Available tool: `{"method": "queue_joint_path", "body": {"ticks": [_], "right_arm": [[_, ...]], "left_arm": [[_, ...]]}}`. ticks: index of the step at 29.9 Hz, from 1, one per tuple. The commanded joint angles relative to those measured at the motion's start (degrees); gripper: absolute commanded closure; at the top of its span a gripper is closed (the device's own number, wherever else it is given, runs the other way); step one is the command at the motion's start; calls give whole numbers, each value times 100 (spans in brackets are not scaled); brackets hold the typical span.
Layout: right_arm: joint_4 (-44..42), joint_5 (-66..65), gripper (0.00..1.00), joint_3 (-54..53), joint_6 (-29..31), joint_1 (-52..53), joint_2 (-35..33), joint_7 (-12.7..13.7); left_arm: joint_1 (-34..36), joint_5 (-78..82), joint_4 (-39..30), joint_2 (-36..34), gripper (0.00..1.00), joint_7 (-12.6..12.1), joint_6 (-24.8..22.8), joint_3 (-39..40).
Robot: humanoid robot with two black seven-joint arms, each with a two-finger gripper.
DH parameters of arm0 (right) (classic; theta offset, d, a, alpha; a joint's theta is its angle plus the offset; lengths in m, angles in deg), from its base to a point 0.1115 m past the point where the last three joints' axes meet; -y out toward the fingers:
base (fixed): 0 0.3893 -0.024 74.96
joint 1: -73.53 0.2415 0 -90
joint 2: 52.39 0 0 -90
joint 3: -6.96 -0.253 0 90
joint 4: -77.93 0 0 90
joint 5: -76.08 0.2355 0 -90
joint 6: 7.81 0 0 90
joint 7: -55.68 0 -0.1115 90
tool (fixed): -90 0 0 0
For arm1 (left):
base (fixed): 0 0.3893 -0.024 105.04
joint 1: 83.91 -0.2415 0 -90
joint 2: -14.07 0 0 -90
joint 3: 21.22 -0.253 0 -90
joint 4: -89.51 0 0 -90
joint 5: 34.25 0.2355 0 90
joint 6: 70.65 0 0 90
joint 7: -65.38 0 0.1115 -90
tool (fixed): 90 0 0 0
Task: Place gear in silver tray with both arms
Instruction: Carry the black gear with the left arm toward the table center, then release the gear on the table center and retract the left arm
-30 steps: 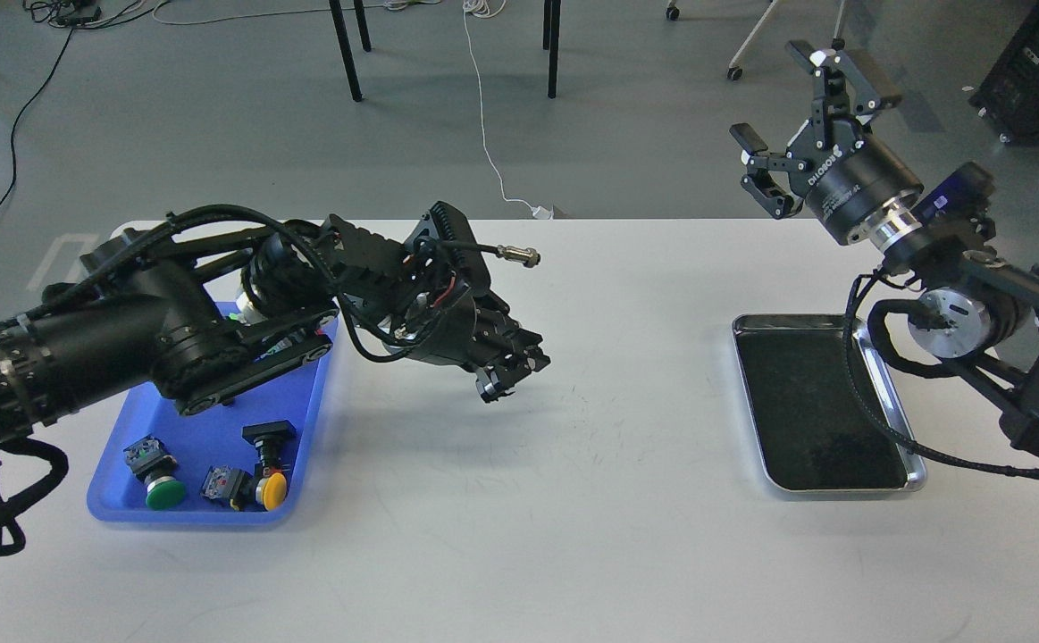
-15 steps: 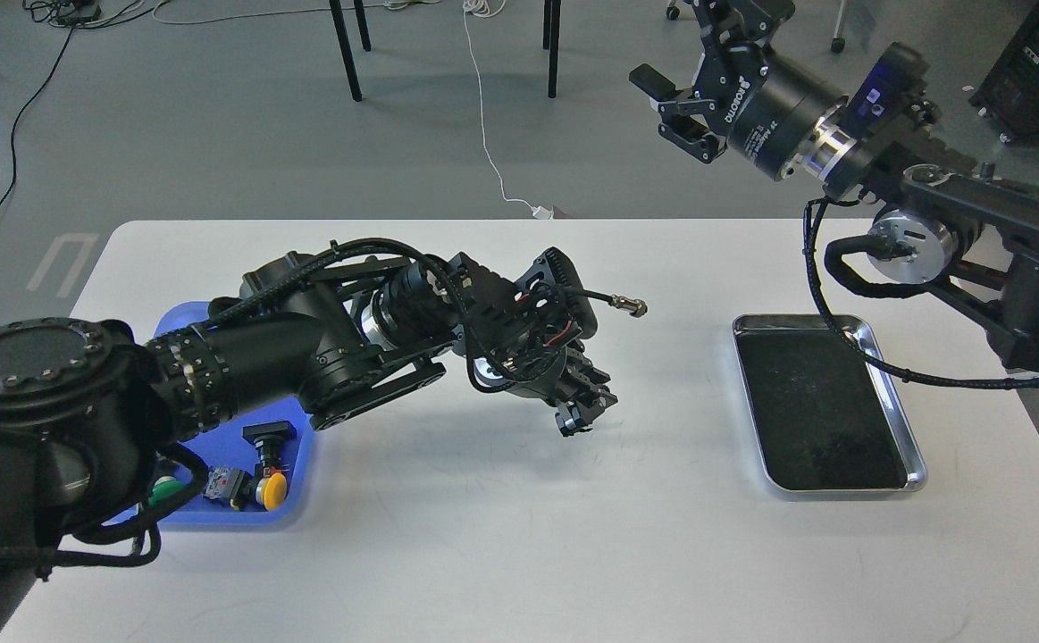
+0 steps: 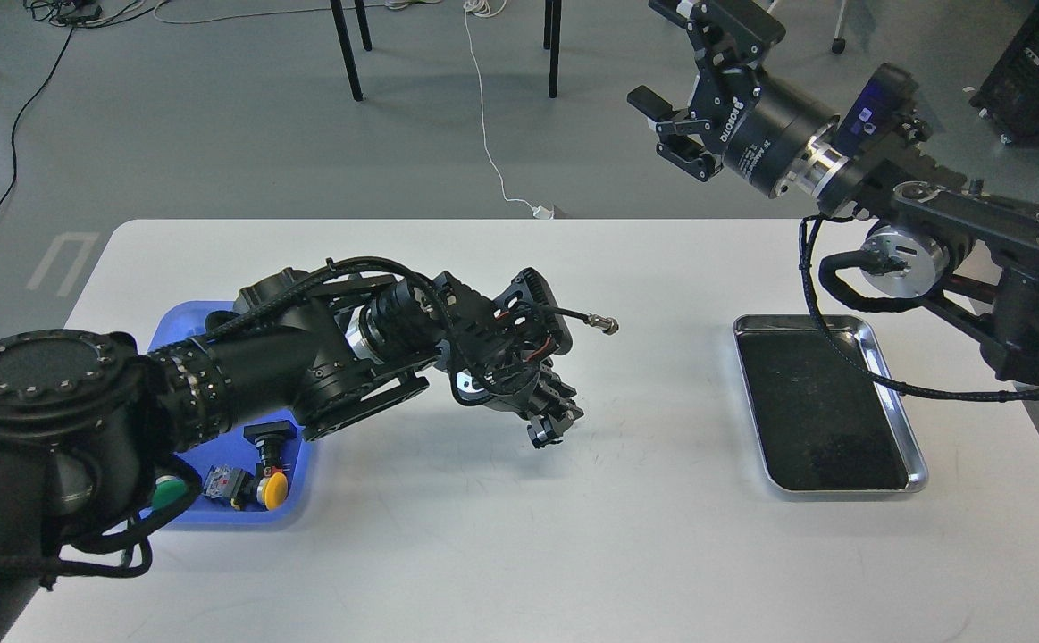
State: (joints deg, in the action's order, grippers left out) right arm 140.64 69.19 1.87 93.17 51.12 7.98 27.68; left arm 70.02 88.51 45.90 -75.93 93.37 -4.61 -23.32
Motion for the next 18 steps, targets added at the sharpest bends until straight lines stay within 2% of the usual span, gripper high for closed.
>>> {"method": "queue_joint_path", "body": {"ticks": [1, 4, 8, 10, 11, 12, 15, 18], "right_arm": [[-4, -5, 1, 0, 0, -88, 19, 0], [-4, -5, 1, 0, 0, -124, 19, 0], [-13, -5, 1, 0, 0, -124, 19, 0], [-22, -5, 1, 0, 0, -124, 10, 0], [-13, -5, 1, 0, 0, -124, 2, 0], [-13, -5, 1, 0, 0, -124, -25, 0], [4, -14, 1, 0, 9, -132, -95, 0], [57, -49, 1, 0, 18, -202, -323, 0]], "left_arm": [[-4, -6, 1, 0, 82, 1, 40, -177], [-4, -15, 1, 0, 75, 1, 85, -186], [-109, -15, -8, 0, 60, 1, 164, -186], [-144, -24, -8, 0, 37, 1, 216, -125], [-144, -41, -42, 0, 21, 1, 286, -99], [-153, -94, -51, 0, 12, 1, 391, -81], [-153, -567, -52, 0, 7, 1, 760, 77], [-144, -1130, -156, -9, 7, 1, 805, 305]]}}
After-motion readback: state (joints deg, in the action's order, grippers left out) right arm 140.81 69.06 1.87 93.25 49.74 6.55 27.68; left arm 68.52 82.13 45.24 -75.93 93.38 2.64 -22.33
